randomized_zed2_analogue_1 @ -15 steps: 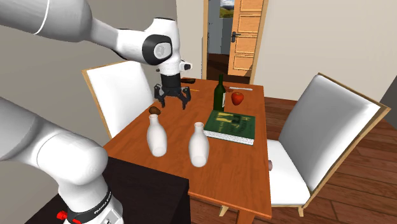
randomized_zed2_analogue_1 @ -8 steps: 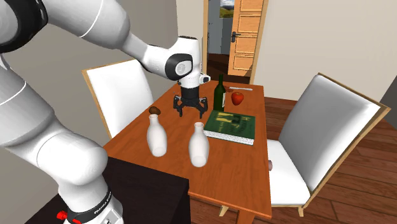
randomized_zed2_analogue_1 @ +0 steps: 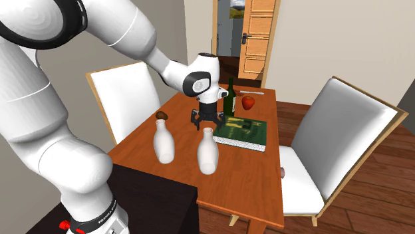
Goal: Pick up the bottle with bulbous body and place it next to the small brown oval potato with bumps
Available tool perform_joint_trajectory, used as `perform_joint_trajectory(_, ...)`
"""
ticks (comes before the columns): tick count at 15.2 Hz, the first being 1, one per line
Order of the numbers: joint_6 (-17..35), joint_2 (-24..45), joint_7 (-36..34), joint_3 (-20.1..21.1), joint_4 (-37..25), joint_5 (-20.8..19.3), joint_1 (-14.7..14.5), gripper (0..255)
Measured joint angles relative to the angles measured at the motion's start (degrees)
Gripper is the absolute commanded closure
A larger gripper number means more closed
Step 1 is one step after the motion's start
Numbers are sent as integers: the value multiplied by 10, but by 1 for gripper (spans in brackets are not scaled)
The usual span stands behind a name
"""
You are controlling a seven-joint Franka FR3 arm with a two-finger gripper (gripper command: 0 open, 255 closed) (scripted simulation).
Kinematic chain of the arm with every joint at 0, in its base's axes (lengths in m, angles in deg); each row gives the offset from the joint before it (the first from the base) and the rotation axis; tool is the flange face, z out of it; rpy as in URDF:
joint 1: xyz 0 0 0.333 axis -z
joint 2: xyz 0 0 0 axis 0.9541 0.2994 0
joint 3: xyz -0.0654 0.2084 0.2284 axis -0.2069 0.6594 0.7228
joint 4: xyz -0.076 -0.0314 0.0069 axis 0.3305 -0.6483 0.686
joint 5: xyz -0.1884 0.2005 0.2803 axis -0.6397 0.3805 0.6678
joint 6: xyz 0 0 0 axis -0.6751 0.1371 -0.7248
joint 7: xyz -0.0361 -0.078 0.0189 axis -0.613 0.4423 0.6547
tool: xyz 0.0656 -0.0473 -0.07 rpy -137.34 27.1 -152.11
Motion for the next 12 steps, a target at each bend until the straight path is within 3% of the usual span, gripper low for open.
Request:
perform_joint_trajectory(9,28,22,11,-1,8,14,-1,0)
perform_joint_trajectory(10,28,22,11,-1,8,14,-1,255)
perform_joint_trajectory(12,28,22,11,-1,8,14,-1,255)
